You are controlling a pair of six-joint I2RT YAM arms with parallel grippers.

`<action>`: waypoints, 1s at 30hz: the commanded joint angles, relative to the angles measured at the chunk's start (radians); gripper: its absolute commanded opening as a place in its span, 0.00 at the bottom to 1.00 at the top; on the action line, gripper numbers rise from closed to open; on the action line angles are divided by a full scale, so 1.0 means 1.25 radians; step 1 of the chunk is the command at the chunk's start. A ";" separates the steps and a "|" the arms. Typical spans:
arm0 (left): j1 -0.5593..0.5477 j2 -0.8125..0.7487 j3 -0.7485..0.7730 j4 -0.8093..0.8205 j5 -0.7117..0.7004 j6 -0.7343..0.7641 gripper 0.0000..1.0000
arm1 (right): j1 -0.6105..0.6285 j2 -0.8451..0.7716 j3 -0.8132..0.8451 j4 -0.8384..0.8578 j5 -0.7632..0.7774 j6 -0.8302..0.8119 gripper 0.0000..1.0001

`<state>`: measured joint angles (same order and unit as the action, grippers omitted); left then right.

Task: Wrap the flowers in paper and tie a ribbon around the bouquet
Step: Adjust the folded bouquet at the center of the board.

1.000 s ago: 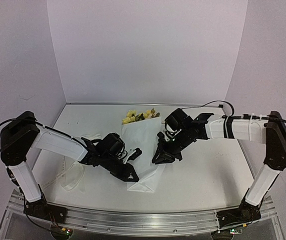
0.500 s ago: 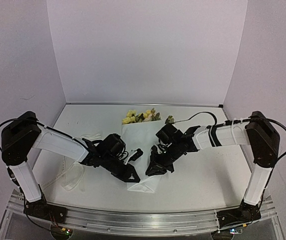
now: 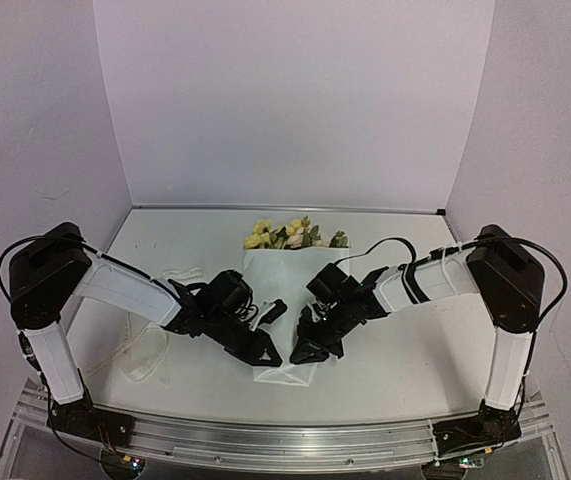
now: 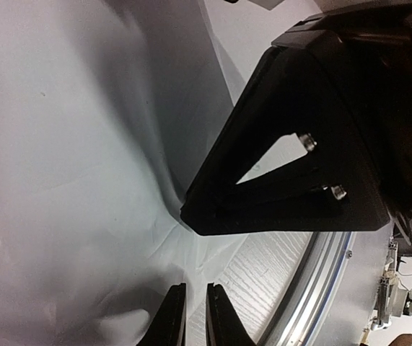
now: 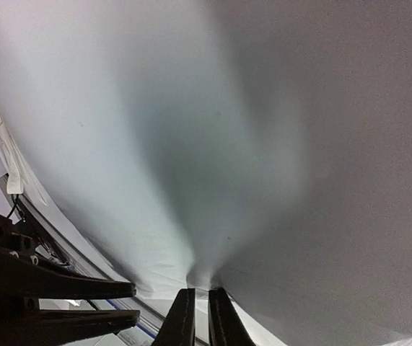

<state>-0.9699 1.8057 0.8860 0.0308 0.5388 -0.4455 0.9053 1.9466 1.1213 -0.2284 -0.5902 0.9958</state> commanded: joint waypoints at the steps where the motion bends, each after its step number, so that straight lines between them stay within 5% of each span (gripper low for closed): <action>1: -0.003 0.029 -0.008 0.043 0.022 -0.011 0.12 | 0.007 0.014 -0.020 0.022 0.029 0.003 0.10; 30: 0.000 -0.050 -0.244 0.166 -0.038 -0.177 0.09 | -0.081 0.068 -0.139 0.210 0.009 0.149 0.09</action>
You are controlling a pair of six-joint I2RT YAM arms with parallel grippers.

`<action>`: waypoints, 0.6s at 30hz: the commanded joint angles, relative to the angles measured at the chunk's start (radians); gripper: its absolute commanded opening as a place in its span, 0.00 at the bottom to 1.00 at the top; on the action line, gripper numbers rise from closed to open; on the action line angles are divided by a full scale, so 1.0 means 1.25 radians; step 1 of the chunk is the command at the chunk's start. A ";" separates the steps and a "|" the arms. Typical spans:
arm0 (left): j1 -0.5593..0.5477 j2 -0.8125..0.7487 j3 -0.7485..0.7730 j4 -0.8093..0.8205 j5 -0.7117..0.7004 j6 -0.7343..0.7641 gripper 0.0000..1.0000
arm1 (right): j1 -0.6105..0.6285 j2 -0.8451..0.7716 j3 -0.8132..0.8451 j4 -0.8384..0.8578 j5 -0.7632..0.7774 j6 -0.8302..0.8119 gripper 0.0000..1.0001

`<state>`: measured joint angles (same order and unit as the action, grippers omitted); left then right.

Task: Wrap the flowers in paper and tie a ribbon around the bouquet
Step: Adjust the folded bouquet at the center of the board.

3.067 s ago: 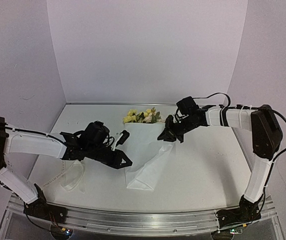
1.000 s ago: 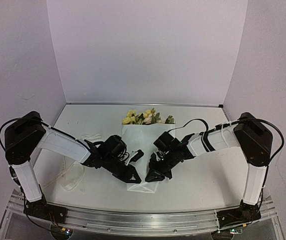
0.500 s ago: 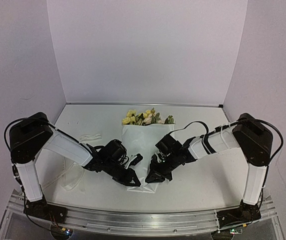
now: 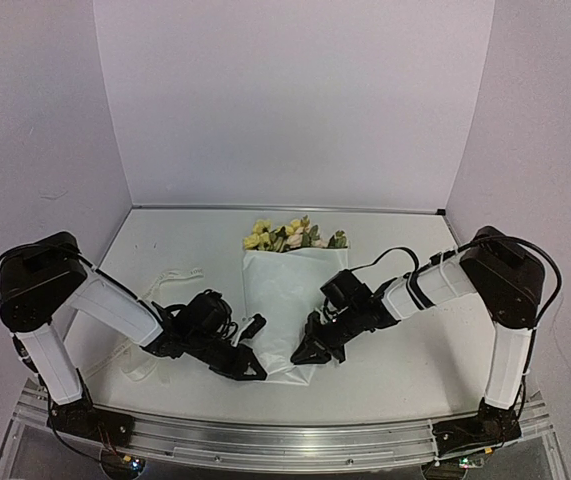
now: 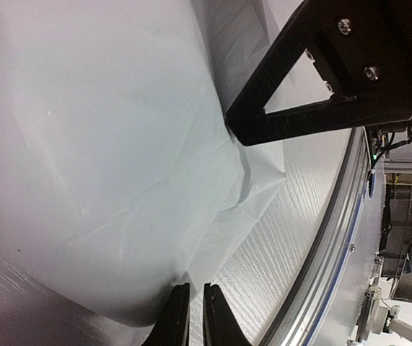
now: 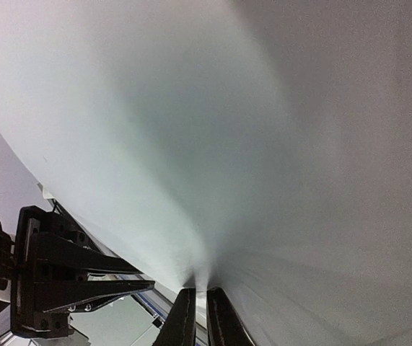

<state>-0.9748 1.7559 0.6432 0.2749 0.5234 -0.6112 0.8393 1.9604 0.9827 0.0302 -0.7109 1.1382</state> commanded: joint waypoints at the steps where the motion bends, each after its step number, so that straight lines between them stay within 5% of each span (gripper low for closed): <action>1: 0.004 -0.016 -0.053 -0.023 -0.022 -0.048 0.08 | -0.029 0.059 -0.028 0.007 0.102 0.038 0.09; 11: 0.056 -0.210 0.042 -0.115 -0.002 -0.026 0.16 | -0.035 0.079 -0.040 0.032 0.089 0.060 0.09; 18: 0.134 -0.078 0.188 -0.140 0.040 0.025 0.17 | -0.039 0.088 -0.043 0.037 0.079 0.072 0.08</action>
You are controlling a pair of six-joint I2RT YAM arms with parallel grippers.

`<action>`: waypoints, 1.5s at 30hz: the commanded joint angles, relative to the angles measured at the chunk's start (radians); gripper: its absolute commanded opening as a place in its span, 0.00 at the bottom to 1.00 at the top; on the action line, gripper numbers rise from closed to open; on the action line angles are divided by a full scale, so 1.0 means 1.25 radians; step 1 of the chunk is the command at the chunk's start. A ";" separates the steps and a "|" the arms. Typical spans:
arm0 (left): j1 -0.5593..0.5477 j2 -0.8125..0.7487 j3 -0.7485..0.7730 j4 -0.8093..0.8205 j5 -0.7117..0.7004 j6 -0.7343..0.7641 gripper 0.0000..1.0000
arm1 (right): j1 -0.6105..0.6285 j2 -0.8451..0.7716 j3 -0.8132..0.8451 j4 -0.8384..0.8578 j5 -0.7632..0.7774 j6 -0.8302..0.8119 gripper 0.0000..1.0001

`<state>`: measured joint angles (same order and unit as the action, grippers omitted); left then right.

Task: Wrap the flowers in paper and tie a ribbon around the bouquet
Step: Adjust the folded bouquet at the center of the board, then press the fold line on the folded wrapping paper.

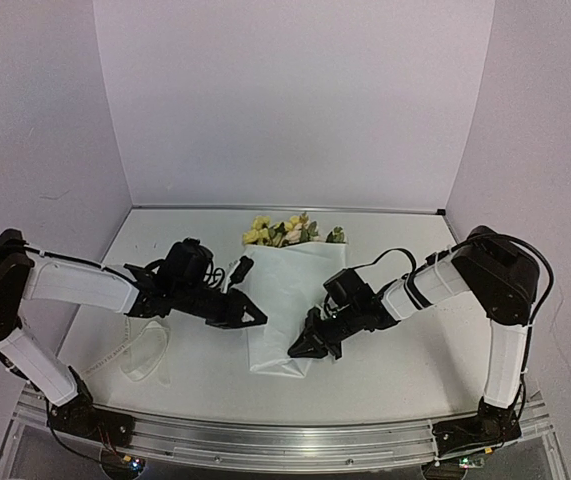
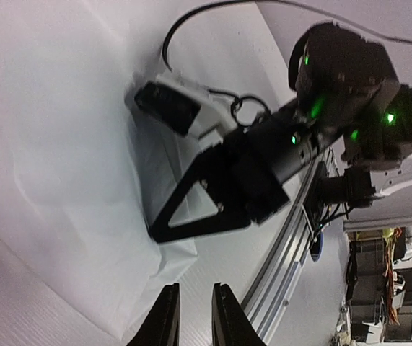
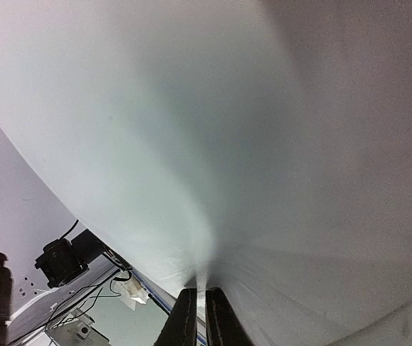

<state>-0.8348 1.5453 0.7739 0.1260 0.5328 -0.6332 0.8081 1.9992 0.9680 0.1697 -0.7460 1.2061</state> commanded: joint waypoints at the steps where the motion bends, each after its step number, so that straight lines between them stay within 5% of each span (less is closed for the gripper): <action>1: 0.036 0.127 0.095 0.000 0.053 0.034 0.17 | -0.016 0.057 -0.032 -0.074 0.106 0.018 0.08; 10: 0.130 0.346 0.187 0.106 0.135 -0.035 0.17 | -0.029 0.061 -0.049 -0.073 0.101 0.025 0.07; 20: 0.200 0.428 0.246 0.173 0.121 -0.125 0.20 | -0.032 0.069 -0.060 -0.071 0.094 0.027 0.07; 45: 0.360 0.661 0.631 0.042 0.085 -0.163 0.22 | -0.032 0.082 -0.061 -0.059 0.080 0.032 0.07</action>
<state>-0.3964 2.3216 1.4588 0.2094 0.6525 -0.8238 0.7840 2.0160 0.9393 0.2600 -0.7702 1.2206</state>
